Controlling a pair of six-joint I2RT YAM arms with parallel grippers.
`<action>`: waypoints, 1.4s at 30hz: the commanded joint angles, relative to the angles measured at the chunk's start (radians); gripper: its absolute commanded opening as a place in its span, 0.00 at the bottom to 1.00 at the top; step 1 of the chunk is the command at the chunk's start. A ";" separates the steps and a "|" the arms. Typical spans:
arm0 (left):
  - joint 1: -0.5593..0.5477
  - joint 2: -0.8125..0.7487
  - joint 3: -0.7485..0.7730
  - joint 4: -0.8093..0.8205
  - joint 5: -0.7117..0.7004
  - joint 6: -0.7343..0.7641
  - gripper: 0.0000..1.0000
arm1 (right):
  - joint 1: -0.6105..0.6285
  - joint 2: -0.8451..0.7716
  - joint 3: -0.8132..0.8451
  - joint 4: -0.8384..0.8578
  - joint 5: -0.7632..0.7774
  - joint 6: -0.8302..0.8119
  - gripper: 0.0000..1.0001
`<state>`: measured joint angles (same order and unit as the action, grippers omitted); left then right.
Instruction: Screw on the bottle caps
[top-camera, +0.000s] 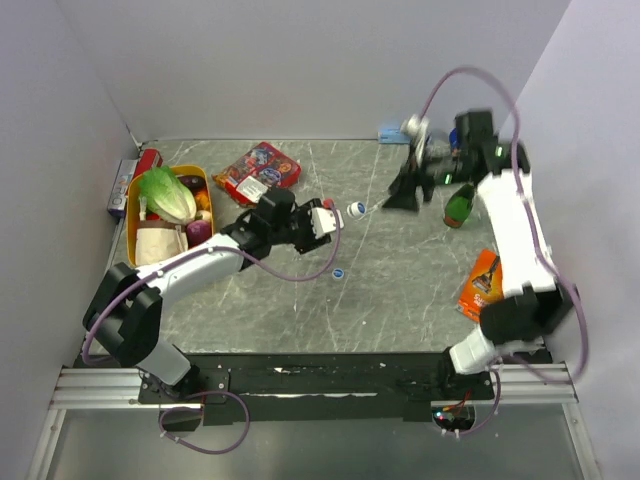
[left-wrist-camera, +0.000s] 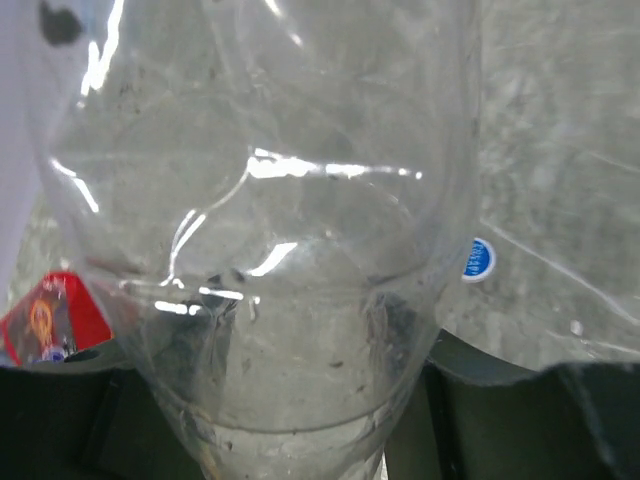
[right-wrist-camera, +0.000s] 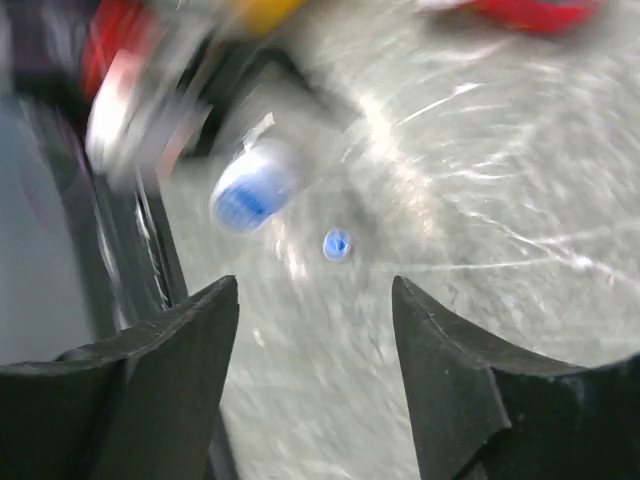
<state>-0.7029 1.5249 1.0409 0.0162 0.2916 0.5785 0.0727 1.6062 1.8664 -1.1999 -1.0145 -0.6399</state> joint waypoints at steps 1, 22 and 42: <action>0.025 0.017 0.152 -0.253 0.286 0.127 0.01 | 0.142 -0.414 -0.398 0.279 0.103 -0.514 0.75; 0.025 0.021 0.193 -0.325 0.308 0.279 0.01 | 0.306 -0.414 -0.431 0.226 0.159 -0.827 0.68; 0.033 0.018 0.176 -0.224 0.313 0.221 0.01 | 0.337 -0.376 -0.452 0.278 0.200 -0.790 0.29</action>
<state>-0.6735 1.5700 1.2083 -0.3027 0.5621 0.8253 0.3859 1.2106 1.3937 -0.9802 -0.8398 -1.4986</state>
